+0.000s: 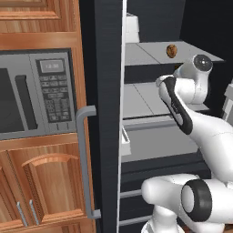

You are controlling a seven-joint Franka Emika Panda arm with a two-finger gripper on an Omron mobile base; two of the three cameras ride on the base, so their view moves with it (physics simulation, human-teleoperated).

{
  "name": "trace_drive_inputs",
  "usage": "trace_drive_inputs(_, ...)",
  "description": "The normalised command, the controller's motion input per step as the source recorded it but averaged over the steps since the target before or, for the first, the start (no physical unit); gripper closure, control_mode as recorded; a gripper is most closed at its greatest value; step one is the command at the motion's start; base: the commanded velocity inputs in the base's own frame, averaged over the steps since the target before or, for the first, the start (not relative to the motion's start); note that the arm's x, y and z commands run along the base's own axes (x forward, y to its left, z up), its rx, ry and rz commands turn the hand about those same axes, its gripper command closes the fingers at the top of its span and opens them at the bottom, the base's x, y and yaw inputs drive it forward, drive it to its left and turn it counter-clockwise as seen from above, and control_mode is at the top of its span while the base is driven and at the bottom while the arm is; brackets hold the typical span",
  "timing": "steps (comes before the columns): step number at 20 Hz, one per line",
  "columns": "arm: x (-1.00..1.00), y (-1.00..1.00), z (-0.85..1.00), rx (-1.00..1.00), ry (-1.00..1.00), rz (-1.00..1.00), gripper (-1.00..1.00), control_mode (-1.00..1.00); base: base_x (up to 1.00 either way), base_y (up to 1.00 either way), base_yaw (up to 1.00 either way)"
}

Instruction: Move the bell pepper and bread from the top shelf to the second highest shelf to make space. Then, place the pitcher from the counter on the cleared top shelf.

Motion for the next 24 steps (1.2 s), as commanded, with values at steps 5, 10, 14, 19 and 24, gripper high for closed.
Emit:
trace_drive_inputs(5, 0.06, 0.01, -0.59, 0.0, 0.01, 0.12, 1.0, -1.0, 0.0, 0.0, 0.0)
trace_drive_inputs(10, 0.68, 0.17, -0.33, 0.0, 0.06, 0.05, 1.0, -1.0, 0.0, 0.0, 0.0)
trace_drive_inputs(14, 0.78, 0.2, -0.41, 0.0, 0.05, 0.04, 1.0, -1.0, 0.0, 0.0, 0.0)
trace_drive_inputs(19, 0.73, 0.04, -0.24, 0.03, 0.0, 0.04, 1.0, -1.0, 0.0, 0.0, 0.0)
trace_drive_inputs(24, 0.82, 0.0, -0.38, 0.04, 0.04, 0.05, 1.0, -1.0, 0.0, 0.0, 0.0)
